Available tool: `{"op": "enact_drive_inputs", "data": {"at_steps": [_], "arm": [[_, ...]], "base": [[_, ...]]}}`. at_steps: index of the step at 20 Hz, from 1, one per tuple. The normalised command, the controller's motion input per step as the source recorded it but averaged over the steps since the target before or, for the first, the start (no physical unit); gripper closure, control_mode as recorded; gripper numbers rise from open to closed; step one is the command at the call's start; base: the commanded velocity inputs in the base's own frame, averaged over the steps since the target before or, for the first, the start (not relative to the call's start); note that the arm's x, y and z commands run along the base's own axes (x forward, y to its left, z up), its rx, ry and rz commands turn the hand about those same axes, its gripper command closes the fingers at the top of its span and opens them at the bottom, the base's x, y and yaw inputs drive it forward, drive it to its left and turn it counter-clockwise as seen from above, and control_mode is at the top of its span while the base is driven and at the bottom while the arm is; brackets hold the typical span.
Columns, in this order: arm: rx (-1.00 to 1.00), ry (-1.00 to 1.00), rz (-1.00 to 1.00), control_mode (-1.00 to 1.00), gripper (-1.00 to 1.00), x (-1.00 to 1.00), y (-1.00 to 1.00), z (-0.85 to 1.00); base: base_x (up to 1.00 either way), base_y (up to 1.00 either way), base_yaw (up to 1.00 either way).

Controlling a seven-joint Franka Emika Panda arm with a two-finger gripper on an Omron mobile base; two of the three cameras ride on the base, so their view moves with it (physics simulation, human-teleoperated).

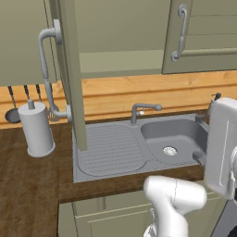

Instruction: Pick the boxed food and place it on the digital scale for weighing, and close the cabinet.

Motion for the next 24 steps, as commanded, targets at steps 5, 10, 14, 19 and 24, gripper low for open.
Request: {"op": "enact_drive_inputs", "data": {"at_steps": [5,10,14,19,24], "arm": [[0.00,-0.20,-0.03,-1.00,-1.00,-0.07,1.00,-0.88],[0.04,-0.41,-0.11,-1.00,-1.00,0.00,1.00,-0.55],[0.06,-0.44,-0.16,-1.00,-1.00,0.00,1.00,-0.61],[0.00,-0.53,-0.23,-1.00,-1.00,-0.59,1.00,-0.57],[0.00,-0.39,-0.28,-1.00,-1.00,-0.56,1.00,-0.20]], "base": [[0.00,0.00,0.00],[0.00,0.00,0.00],[0.00,0.00,0.00],[0.00,0.00,0.00],[0.00,0.00,0.00]]}}
